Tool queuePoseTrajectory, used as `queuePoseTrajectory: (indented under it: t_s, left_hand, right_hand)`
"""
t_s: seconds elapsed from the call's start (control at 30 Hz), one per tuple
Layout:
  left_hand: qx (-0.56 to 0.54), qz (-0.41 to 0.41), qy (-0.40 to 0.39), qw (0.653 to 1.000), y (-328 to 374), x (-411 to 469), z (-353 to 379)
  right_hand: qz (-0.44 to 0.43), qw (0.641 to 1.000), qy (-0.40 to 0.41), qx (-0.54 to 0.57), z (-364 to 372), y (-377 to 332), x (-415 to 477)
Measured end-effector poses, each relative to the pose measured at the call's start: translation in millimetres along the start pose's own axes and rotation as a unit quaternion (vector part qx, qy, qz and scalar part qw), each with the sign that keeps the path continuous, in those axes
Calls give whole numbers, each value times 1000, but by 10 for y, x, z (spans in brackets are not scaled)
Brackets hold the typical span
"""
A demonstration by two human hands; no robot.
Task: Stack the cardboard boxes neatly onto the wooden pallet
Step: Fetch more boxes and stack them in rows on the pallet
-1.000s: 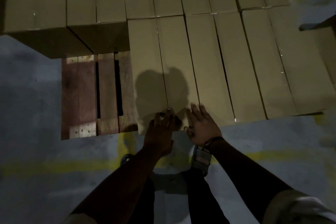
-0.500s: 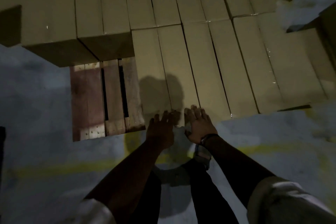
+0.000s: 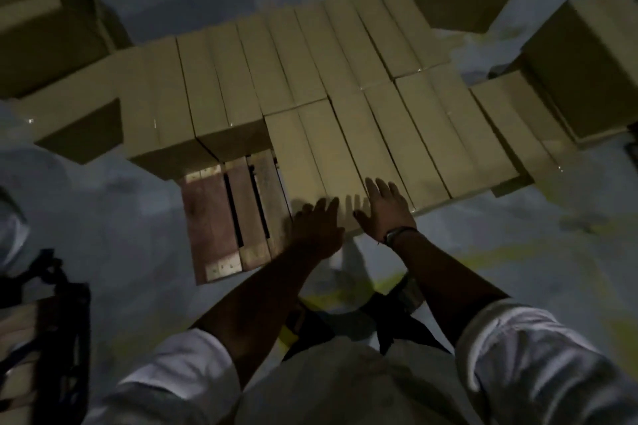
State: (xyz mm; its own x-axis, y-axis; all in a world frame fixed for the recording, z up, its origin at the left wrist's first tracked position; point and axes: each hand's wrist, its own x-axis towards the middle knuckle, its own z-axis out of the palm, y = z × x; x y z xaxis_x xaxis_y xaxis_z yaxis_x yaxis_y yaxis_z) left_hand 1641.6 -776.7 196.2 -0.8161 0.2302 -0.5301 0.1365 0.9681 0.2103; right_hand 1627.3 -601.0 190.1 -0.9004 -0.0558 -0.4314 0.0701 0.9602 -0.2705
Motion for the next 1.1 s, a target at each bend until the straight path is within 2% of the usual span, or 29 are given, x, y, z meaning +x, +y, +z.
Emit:
queuePoseTrajectory:
  t_s: [0.17, 0.33, 0.47, 0.63, 0.83, 1.1]
  left_hand:
    - [-5, 16, 14, 1000, 323, -5, -150]
    - [4, 18, 20, 1000, 889, 82, -188]
    - [6, 25, 48, 999, 1589, 260, -296]
    - [-10, 35, 37, 999, 2567, 498, -518]
    - [-1, 101, 44, 994, 3581, 814, -747]
    - [18, 164, 18, 986, 4564, 1555, -848]
  right_hand:
    - [21, 999, 20, 21, -279, 304, -118]
    - [28, 999, 31, 29, -546, 965, -192]
    - [37, 997, 49, 36, -910, 1631, -248]
    - [71, 993, 81, 46, -1392, 2562, -404]
    - [138, 981, 117, 72, -1878, 3450, -565]
    - [184, 967, 150, 88, -2306, 4417, -396]
